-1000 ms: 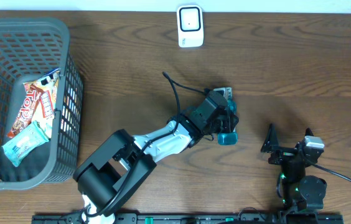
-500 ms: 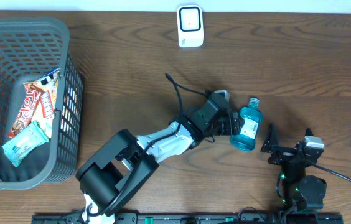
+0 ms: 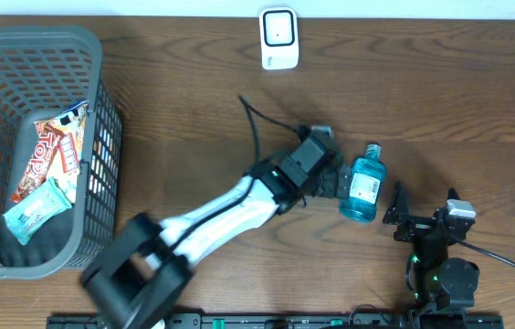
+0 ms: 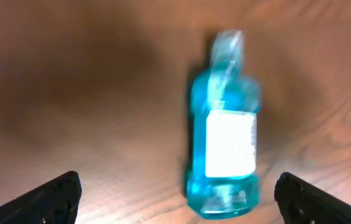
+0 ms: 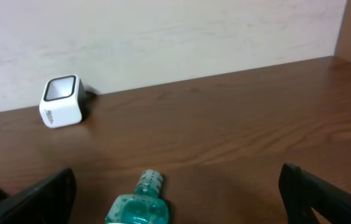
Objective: Scan the item barcode
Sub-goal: 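Set the blue bottle upright near the right gripper and release, then return the left gripper into the basket and grasp the green wipes pack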
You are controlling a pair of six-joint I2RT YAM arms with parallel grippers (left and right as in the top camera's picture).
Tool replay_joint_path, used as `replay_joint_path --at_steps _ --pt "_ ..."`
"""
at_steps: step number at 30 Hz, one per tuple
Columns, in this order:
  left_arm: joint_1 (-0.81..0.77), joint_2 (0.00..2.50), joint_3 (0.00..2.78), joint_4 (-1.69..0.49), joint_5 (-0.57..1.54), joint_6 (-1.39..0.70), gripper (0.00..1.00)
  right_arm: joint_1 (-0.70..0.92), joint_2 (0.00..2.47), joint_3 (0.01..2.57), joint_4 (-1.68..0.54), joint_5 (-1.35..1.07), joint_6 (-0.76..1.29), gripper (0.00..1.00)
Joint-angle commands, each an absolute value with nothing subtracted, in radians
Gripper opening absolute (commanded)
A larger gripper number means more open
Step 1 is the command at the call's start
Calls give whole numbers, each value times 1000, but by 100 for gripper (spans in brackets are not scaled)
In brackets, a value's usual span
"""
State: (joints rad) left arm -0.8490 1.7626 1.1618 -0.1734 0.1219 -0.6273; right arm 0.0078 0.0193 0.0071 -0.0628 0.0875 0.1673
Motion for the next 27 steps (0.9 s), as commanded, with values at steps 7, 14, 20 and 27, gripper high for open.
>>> replay_joint_path --at_steps 7,14,20,27 --pt "-610 1359 1304 -343 -152 -358 100 13 19 6 -65 102 156 99" --pt "-276 1280 1582 -560 -255 -290 98 13 19 6 -64 103 156 99" --pt "67 1296 1705 -757 -255 -561 98 13 19 6 -65 103 156 99" --pt "309 1371 1691 -1008 -255 -956 98 13 19 6 -65 102 156 99"
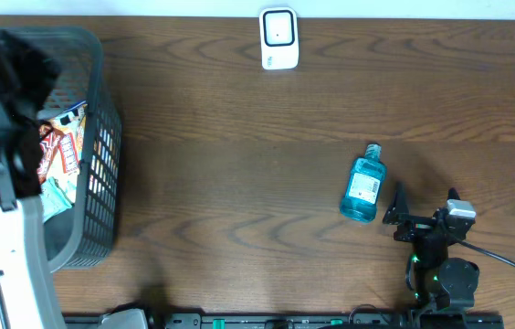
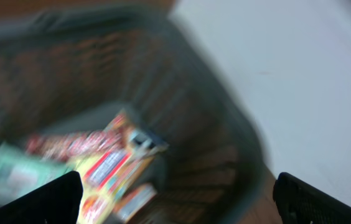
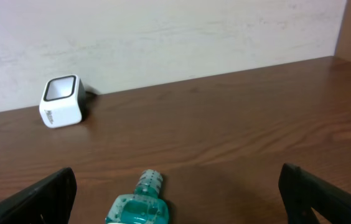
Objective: Scan the item barcode
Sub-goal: 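Return the left gripper into the basket and grasp the green wipes pack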
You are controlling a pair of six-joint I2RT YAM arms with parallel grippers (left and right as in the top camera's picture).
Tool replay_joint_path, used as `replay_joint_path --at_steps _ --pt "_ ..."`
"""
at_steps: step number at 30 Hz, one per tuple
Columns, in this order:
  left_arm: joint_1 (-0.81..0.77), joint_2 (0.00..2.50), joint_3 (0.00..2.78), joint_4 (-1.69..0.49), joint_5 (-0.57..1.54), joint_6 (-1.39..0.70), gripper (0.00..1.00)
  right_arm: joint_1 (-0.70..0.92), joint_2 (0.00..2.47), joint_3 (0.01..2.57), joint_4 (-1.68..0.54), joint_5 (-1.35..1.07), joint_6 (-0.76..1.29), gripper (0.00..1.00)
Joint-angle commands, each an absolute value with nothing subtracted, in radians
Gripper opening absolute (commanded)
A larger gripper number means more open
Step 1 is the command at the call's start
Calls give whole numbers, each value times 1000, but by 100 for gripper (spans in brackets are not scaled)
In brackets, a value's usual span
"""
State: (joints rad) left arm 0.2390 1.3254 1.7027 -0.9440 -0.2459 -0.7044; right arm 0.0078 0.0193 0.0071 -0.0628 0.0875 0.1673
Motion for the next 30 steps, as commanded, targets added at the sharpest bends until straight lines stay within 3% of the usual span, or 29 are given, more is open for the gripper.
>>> replay_joint_path --at_steps 1,5,16,30 --pt "337 1388 1685 -1052 -256 -1016 98 13 19 6 -64 103 156 99" --pt "406 1464 1641 -1161 -255 -1181 98 13 19 6 -64 103 156 99" --pt "483 1636 1456 -1165 -257 -1279 98 13 19 6 -65 102 156 99" --pt "573 1639 1184 -866 -255 -1216 98 13 19 6 -64 103 156 99"
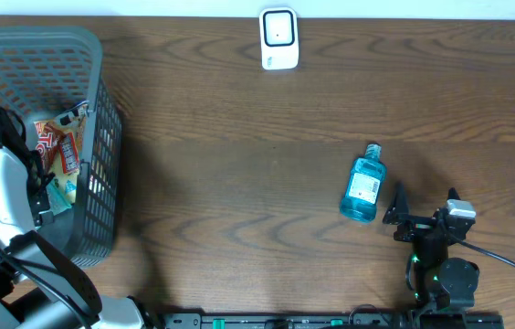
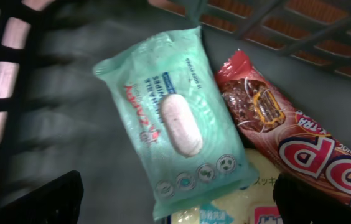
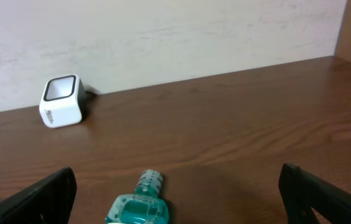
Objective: Scan the item barcode
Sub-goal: 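Return the left gripper into the basket and grasp the green wipes pack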
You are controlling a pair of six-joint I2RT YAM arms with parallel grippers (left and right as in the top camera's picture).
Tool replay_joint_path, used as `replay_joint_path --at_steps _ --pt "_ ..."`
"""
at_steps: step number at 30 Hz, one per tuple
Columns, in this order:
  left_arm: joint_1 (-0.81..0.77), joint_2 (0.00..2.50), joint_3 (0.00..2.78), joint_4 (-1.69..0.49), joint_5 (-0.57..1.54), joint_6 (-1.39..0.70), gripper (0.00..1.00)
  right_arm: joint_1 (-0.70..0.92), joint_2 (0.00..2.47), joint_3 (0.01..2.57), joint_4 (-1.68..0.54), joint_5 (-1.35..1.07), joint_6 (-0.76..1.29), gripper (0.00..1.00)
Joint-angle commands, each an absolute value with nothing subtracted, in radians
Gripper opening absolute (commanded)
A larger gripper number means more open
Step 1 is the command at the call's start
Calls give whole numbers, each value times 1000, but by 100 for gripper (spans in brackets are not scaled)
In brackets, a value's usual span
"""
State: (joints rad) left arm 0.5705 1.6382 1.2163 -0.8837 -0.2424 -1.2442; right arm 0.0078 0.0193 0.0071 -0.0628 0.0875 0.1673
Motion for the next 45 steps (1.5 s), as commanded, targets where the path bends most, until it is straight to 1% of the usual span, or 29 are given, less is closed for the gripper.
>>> replay_joint_path --at_steps 1,10,15,22,30,33,34,35,37,39,42,45 --pt "573 1639 1172 -854 -255 -1216 98 13 19 6 -64 102 156 99" --pt "573 1639 1033 -688 -257 -1216 98 13 19 6 -64 102 156 99" --pt "587 1639 1018 -614 -256 -1216 98 13 19 6 -64 103 156 99" --pt "624 1663 1018 -574 -256 -1215 98 13 19 6 -65 103 156 99" --pt "638 1781 1018 -542 -253 -1205 98 13 19 6 -64 103 156 99" --pt "638 1810 1018 -544 -215 -1197 98 13 19 6 -64 102 156 99" --pt "638 1811 1018 -543 -196 -1180 96 13 19 6 -65 102 156 99" --pt "638 1809 1018 -543 -182 -1169 88 13 19 6 -65 103 156 99" --pt "638 1799 1018 -544 -164 -1159 66 13 19 6 -65 103 156 99" --pt "638 1771 1018 -544 -164 -1127 51 13 19 6 -64 102 156 99" --pt "638 1720 1019 -544 -165 -1084 38 13 19 6 -64 103 156 99" --pt "638 1646 1019 -548 -165 -1069 37 13 19 6 -65 103 156 99"
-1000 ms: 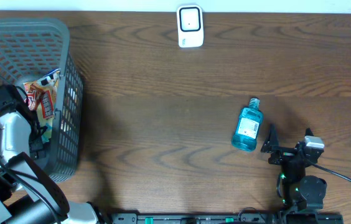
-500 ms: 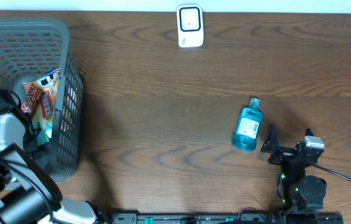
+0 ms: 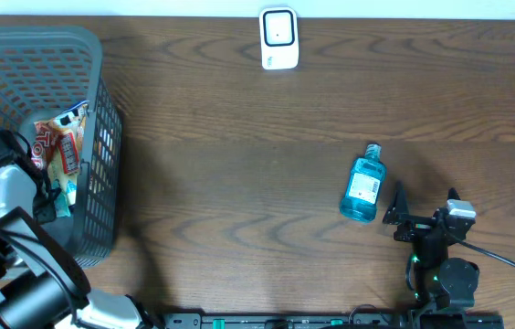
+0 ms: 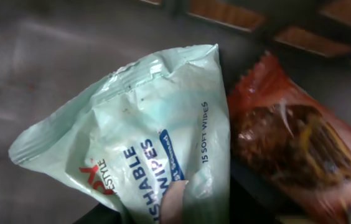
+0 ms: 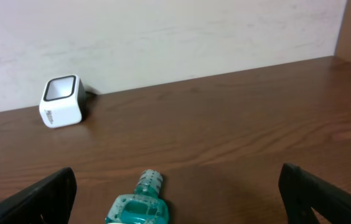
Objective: Scan the item barcode
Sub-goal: 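Return the left gripper into the basket and grasp the green wipes pack, then lift the green wipes pack out toward the blue bottle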
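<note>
In the left wrist view a mint-green pack of wipes fills the frame, crumpled and pinched from both sides. My left gripper is shut on it, down inside the grey basket; overhead, the left gripper sits low at the basket's right wall. The white scanner stands at the table's far edge and shows as a white scanner from the right wrist. My right gripper rests open at the front right. A blue bottle lies just before it.
A red chocolate bar wrapper lies next to the wipes, with more snack packs in the basket. The basket's mesh walls close in round my left gripper. The blue bottle lies between my right gripper's spread fingers.
My left gripper was open a little above the flat wipes pack. Now it is down on the pack and shut on it, and the pack is bunched up. The right arm has not moved.
My left gripper stood open at the blue bottle on the table. Then it was over the basket at the far left. Then it hung open inside the basket above the wipes pack, and now it grips that pack. The bottle stayed where it lay.
</note>
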You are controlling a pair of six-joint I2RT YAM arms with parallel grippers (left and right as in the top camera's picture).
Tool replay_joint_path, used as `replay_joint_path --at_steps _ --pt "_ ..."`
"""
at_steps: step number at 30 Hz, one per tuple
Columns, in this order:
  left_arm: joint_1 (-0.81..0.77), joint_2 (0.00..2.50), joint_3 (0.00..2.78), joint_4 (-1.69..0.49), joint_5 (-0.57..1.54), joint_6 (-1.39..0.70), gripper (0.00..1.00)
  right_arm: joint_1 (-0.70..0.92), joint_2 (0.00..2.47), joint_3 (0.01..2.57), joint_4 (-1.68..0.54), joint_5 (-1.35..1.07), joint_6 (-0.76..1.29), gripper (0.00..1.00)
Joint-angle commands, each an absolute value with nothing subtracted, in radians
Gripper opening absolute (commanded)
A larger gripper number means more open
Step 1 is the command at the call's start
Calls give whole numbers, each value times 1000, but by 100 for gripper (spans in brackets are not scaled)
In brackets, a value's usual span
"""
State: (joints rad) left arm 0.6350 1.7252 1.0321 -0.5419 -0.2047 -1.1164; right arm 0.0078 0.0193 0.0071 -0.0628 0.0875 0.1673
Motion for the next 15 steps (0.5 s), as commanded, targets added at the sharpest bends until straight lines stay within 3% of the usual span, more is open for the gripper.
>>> replay_joint_path --at_steps 1,8,15 --pt "638 1617 1019 -548 -160 -1069 37 13 19 6 -64 102 156 99" --pt "638 1368 1038 -535 25 -1071 37 13 19 6 -64 103 156 99" --pt "632 1098 1052 -445 390 -1078 37 13 19 6 -64 103 156 99"
